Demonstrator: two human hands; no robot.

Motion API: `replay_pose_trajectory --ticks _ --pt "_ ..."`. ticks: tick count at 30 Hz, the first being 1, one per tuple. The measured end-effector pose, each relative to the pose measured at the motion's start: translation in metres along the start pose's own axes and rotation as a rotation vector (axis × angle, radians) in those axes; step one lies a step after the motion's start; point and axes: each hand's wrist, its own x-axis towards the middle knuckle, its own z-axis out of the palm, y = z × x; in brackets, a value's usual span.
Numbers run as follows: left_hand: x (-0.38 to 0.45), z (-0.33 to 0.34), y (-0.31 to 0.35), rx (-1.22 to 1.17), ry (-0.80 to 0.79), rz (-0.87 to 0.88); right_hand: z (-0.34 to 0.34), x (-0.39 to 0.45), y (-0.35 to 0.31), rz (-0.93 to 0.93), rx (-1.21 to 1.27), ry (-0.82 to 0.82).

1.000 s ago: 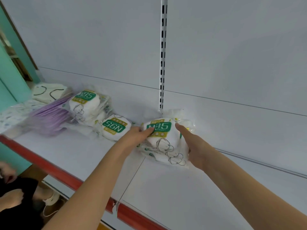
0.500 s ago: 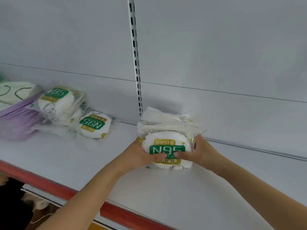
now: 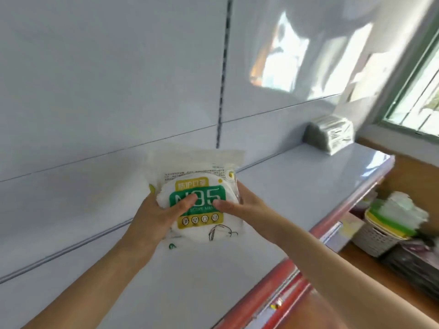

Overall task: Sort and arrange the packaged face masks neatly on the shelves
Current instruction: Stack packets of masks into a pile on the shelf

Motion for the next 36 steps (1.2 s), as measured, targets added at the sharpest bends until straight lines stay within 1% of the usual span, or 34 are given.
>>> replay_pose_trajectory --ticks 2,4,5,9,13,16,18,20,23,25,27,29,31,36 --pt "0.029 0.068 -0.008 -0.022 -0.066 0.015 -0.069 -0.011 0.012 0.01 -0.039 0.141" --pt "0.062 0.139 -0.016 -0.023 -0.087 0.024 -0.139 -0.017 0.028 0.018 -0.052 0.287" --pt "0.085 0.175 -0.023 -0.019 -0.079 0.036 -0.176 -0.015 0.039 0.023 -0.047 0.349" --pt "0.162 0.269 -0.044 0.021 0.054 0.075 -0.269 0.015 0.07 0.026 -0.175 0.546" --pt "0.241 0.352 -0.053 0.006 0.122 0.114 -0.361 0.066 0.084 -0.013 -0.274 0.665" --pt "0.285 0.39 -0.055 0.072 0.131 0.144 -0.415 0.095 0.085 -0.054 -0.475 0.724" --pt "0.305 0.406 -0.061 0.101 0.194 0.111 -0.432 0.109 0.096 -0.09 -0.564 0.713" --pt "0.308 0.414 -0.07 0.114 0.247 0.067 -0.432 0.115 0.113 -0.129 -0.582 0.676" --pt "0.306 0.425 -0.082 0.137 0.251 0.056 -0.429 0.119 0.135 -0.122 -0.619 0.655" --pt "0.31 0.432 -0.083 0.149 0.235 0.068 -0.433 0.121 0.133 -0.095 -0.62 0.649" --pt "0.314 0.437 -0.082 0.171 0.227 0.067 -0.44 0.119 0.125 -0.071 -0.636 0.676" --pt "0.319 0.438 -0.091 0.154 0.245 0.036 -0.445 0.113 0.117 -0.056 -0.717 0.738" --pt "0.313 0.44 -0.093 0.162 0.274 0.03 -0.447 0.108 0.115 -0.059 -0.777 0.751" --pt "0.289 0.445 -0.087 0.294 0.407 0.106 -0.448 0.107 0.119 -0.075 -0.685 0.651"
